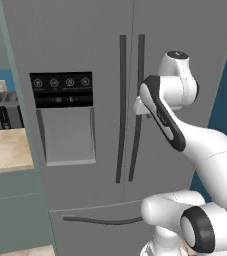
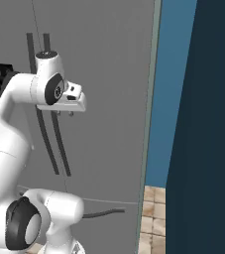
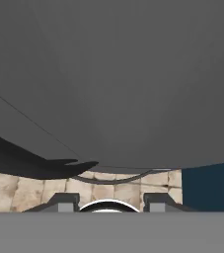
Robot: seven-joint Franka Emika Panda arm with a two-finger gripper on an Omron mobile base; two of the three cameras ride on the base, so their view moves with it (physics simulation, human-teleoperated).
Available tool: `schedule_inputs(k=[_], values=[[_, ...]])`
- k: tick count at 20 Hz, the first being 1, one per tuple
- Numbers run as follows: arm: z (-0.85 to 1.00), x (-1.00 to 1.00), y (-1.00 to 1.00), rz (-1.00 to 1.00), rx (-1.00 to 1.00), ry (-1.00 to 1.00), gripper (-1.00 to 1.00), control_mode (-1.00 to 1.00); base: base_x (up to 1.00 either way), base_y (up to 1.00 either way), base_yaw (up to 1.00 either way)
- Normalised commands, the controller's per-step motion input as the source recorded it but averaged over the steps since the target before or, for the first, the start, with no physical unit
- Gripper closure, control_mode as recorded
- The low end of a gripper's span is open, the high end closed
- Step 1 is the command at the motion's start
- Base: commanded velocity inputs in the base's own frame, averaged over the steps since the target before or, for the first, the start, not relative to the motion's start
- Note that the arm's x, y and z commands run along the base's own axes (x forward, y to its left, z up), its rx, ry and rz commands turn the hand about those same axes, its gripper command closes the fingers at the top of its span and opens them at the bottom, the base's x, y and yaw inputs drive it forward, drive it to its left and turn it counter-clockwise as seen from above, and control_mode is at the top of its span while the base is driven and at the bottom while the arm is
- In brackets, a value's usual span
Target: There is a bowl on the dining counter. Grab a lemon wedge from the fridge and place it in the bowl. Then get the liquor bottle and glass cup from the cabinet and place them next to the bowl.
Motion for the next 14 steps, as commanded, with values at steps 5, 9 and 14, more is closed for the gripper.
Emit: schedule_inputs(k=[5,9,14], values=[[0.00,0.00,0.00,0.00,0.00,0.00,-1.00,1.00,-0.03,0.07,0.00],[0.00,0.00,0.00,0.00,0.00,0.00,-1.00,1.00,-0.46,0.29,0.00],[0.00,0.00,0.00,0.00,0.00,0.00,-1.00,1.00,-0.53,0.45,0.03]])
